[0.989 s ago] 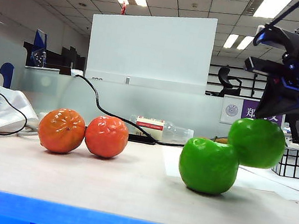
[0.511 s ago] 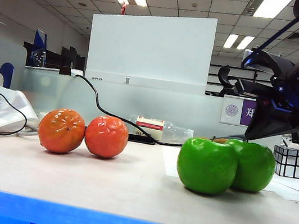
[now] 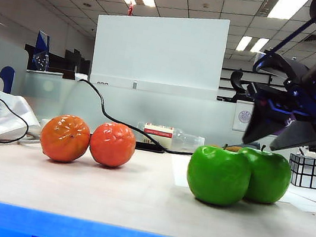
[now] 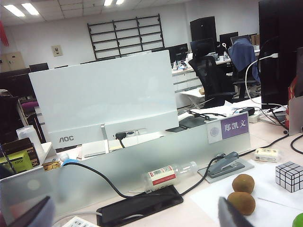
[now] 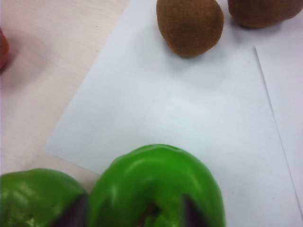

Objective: Put the same fruits together.

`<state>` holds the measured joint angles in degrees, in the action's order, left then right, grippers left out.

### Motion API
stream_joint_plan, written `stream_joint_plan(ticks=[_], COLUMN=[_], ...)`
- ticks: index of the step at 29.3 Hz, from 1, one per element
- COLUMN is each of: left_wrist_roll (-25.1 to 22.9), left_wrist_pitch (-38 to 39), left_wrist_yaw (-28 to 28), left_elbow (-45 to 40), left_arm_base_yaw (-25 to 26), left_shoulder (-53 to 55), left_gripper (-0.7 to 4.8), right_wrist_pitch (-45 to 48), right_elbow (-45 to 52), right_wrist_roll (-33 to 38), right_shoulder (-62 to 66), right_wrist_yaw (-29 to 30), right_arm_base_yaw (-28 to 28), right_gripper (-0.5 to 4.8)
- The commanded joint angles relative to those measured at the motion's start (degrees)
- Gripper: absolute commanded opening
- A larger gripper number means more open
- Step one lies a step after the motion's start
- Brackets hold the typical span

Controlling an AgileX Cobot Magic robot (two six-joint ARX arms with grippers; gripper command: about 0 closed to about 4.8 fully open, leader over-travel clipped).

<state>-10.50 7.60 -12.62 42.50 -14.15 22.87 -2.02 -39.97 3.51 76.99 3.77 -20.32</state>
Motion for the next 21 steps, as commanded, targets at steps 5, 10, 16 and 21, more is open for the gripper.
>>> stream_joint_plan(ticks=[5, 10, 16, 21], left_wrist_roll=[0.04, 0.04, 0.0, 0.02], left_wrist_pitch=[-0.39, -0.37, 0.0, 0.2], left_wrist_yaw=[-0.07, -0.07, -0.07, -0.07], left_elbow=[0.35, 0.35, 0.35, 0.37], left_arm_base_yaw=[-0.04, -0.04, -0.04, -0.04], left_shoulder=[0.02, 0.02, 0.02, 0.02], left_gripper=[4.79, 4.79, 4.79, 4.79], right_wrist_pitch=[0.63, 1.97, 4.7, 5.31], right_elbow=[-0.26, -0.31, -0.42, -0.48], right_wrist_roll=[-0.09, -0.09, 0.85, 1.05], right_shoulder=[-0.15, -0.22, -0.83, -3.93], right_wrist_yaw=[0.26, 0.44, 0.44, 0.46], right_arm_base_yaw=[-0.04, -0.04, -0.04, -0.04], right_gripper=[4.1, 4.77, 4.79, 4.79])
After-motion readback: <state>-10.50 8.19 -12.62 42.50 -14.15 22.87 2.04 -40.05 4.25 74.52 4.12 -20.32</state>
